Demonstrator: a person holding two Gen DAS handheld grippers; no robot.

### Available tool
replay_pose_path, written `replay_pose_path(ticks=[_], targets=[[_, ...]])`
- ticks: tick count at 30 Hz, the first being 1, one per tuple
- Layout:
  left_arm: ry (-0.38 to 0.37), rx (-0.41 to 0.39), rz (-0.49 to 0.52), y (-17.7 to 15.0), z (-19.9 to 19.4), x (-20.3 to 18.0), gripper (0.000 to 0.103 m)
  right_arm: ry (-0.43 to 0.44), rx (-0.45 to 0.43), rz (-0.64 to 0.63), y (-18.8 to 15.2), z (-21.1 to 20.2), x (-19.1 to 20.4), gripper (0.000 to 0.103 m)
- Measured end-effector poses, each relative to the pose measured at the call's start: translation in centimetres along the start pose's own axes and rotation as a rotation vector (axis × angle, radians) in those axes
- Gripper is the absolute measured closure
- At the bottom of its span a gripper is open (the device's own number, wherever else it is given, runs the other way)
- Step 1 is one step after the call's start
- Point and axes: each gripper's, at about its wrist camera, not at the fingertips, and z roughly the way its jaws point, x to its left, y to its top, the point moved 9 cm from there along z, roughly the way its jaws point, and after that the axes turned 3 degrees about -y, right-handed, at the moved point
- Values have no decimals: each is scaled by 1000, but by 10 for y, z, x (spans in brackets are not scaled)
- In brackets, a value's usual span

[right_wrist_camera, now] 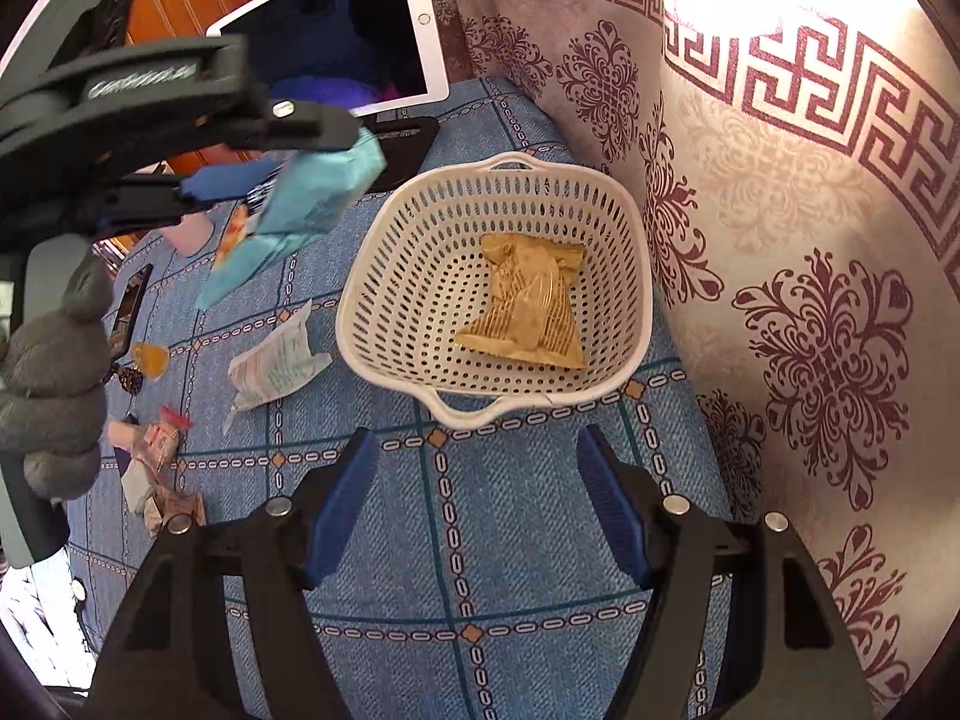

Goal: Organize snacks
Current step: 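Lower the teal waffle bag into the white basket and open the left tool, then move the right tool toward the brown clear two-pack of dried fruit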

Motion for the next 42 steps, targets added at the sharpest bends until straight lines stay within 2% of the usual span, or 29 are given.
replay_pose_path(ticks=[5,6,7,9,15,20,22,26,32,42], targets=[[-16,53,5,2,34,-24,41,-2,-3,-20,-12,-8,-1,34],[-28,63,-6,2,39,-28,34,-5,-5,-19,-14,-10,-3,34],[-39,71,-21,3,43,-30,23,-6,-7,-13,-16,-12,-5,34],[-49,71,-47,5,48,-35,17,-11,-10,0,-19,-16,-11,34],[-25,79,-25,3,52,-43,17,-12,-9,30,-31,-23,-19,34],[9,70,-12,-4,40,-38,17,-2,-34,5,-29,-31,-11,34],[12,67,-22,-8,32,-33,17,-3,-51,-7,-30,-36,-6,33],[36,60,-25,-19,15,-22,17,-27,-109,-23,-28,-46,2,23],[89,22,-8,-31,-17,-4,17,-20,-119,-56,-27,-53,21,23],[158,-25,-55,-55,-68,39,17,5,-118,-96,-26,-59,53,22]])
